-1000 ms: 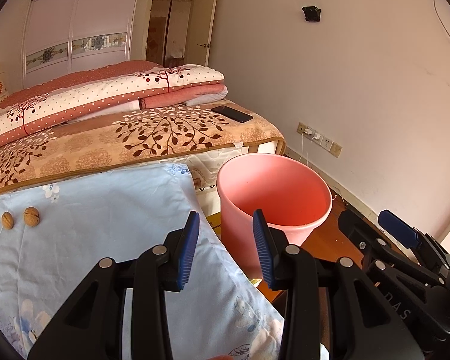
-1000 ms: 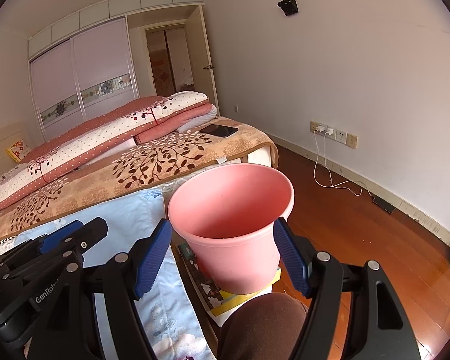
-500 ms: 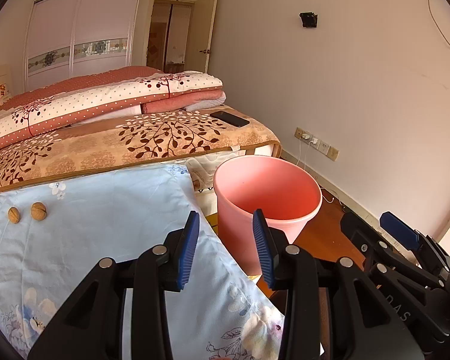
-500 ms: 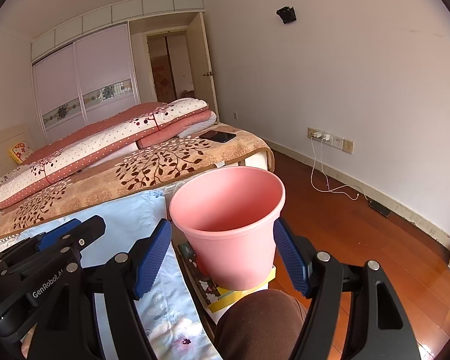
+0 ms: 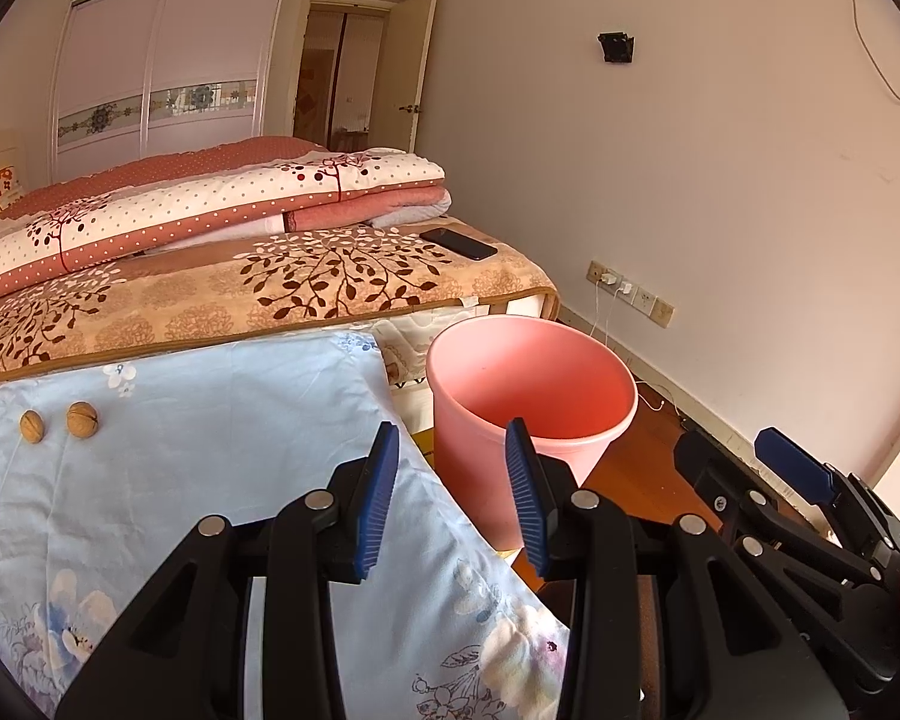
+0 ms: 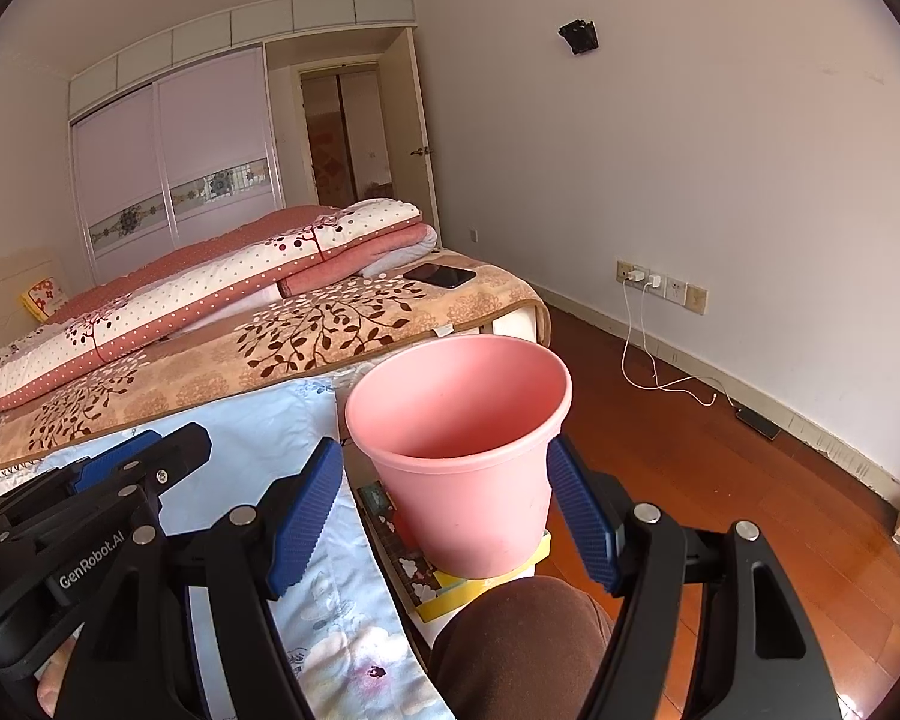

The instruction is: Collect trash

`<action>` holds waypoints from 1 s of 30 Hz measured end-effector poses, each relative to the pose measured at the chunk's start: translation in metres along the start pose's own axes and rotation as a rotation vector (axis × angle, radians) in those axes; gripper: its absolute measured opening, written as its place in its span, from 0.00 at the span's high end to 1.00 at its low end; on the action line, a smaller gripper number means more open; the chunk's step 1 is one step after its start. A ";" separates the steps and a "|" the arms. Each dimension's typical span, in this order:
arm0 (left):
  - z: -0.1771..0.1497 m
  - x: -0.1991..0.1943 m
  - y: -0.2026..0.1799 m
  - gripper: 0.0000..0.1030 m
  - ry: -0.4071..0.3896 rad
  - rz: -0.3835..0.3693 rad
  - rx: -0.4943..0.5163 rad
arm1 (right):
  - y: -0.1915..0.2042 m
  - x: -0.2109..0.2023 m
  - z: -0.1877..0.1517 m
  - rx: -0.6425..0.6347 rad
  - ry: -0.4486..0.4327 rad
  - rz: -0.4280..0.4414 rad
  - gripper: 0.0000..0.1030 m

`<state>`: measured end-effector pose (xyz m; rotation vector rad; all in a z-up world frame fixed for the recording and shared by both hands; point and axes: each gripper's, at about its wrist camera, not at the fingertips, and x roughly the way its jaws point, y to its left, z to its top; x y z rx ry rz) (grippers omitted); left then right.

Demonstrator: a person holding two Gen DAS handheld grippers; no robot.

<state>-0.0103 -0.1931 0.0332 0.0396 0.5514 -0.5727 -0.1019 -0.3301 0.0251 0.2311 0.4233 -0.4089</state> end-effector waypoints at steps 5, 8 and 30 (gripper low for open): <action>0.000 0.000 0.001 0.64 0.000 0.000 -0.004 | 0.001 -0.001 0.000 -0.001 0.000 0.000 0.33; 0.000 0.000 0.001 0.64 0.001 0.000 -0.003 | 0.001 -0.001 -0.001 -0.001 0.003 0.000 0.33; -0.002 0.003 0.002 0.64 0.015 -0.008 -0.010 | 0.002 0.006 -0.003 0.000 0.020 0.000 0.33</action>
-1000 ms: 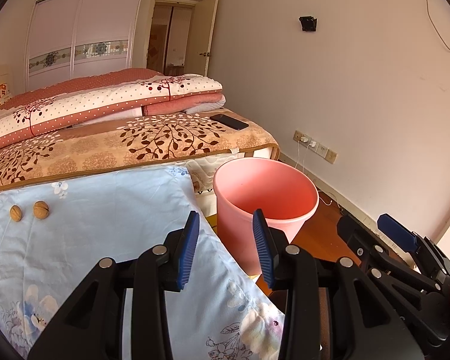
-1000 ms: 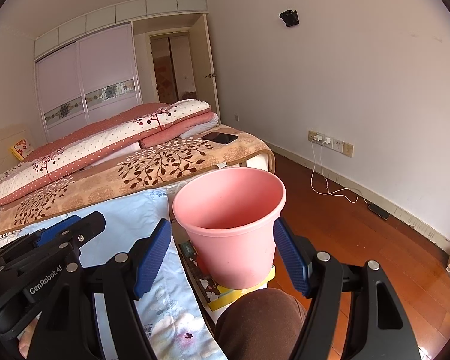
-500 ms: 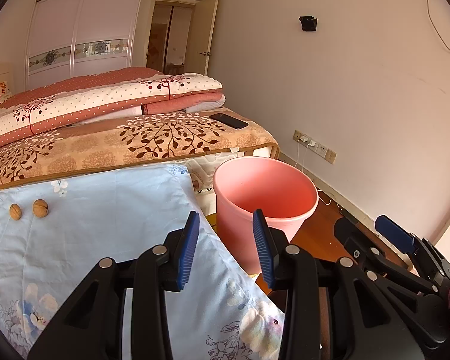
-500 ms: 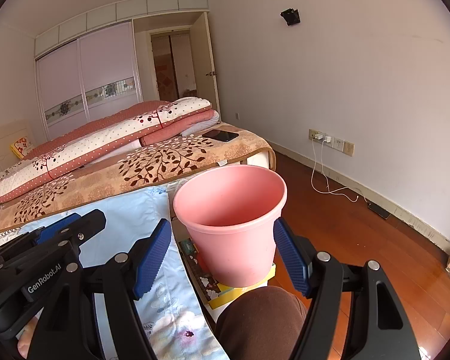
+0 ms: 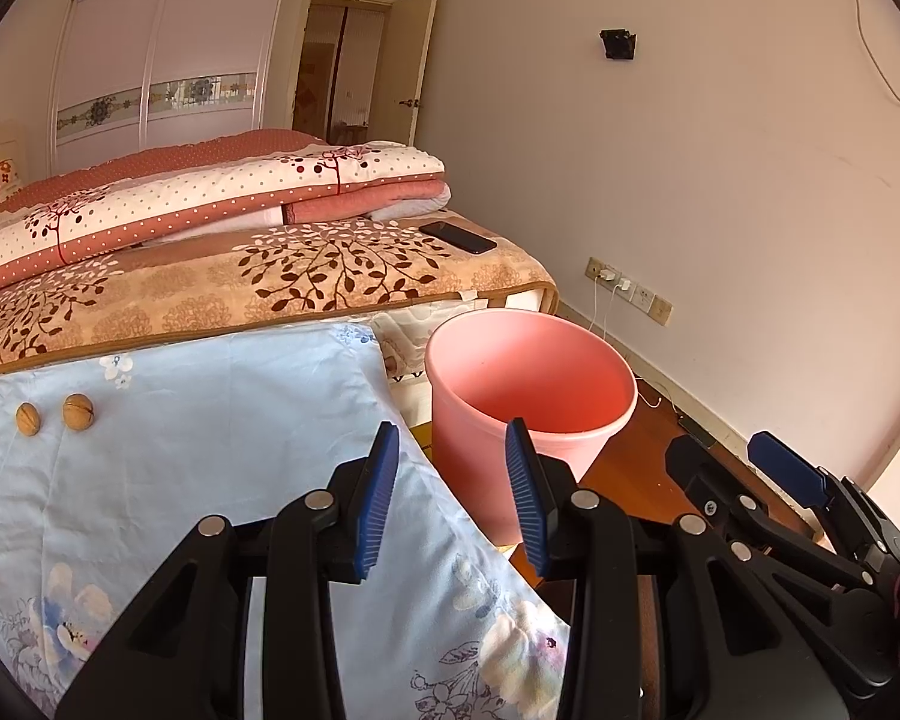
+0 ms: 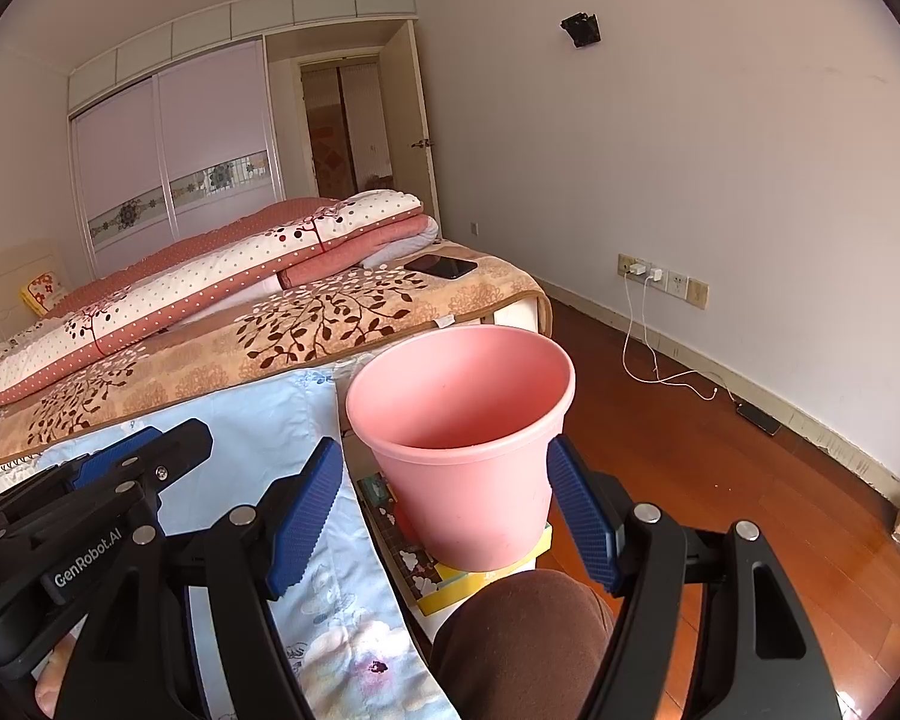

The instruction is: Collect trash

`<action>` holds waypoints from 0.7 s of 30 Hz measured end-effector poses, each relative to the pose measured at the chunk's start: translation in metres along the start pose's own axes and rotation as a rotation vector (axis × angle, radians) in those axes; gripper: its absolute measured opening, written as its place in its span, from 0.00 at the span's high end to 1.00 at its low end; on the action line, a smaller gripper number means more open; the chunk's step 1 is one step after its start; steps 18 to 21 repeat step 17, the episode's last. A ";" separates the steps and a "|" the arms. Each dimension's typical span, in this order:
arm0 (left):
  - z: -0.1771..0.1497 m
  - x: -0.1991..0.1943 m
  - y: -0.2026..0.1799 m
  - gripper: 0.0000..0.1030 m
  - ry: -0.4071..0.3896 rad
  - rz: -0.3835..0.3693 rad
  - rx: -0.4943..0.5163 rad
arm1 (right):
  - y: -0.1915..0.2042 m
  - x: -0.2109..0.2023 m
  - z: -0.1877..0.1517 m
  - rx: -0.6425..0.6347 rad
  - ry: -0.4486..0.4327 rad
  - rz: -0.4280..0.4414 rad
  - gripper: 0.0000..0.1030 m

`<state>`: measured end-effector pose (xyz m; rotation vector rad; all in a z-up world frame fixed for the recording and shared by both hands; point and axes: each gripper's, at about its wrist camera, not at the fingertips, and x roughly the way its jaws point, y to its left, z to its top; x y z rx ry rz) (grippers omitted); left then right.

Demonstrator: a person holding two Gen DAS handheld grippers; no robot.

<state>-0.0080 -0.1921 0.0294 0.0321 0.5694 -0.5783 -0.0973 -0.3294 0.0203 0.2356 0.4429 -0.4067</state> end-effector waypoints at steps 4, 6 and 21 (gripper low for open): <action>-0.001 0.000 0.000 0.64 -0.007 0.005 0.002 | 0.001 0.002 0.000 -0.003 0.005 -0.001 0.33; -0.001 0.000 0.000 0.64 -0.011 0.006 0.007 | 0.002 0.003 -0.001 -0.004 0.008 -0.001 0.33; -0.003 0.007 0.004 0.64 0.022 0.008 -0.005 | 0.005 0.008 -0.003 -0.015 0.026 -0.002 0.33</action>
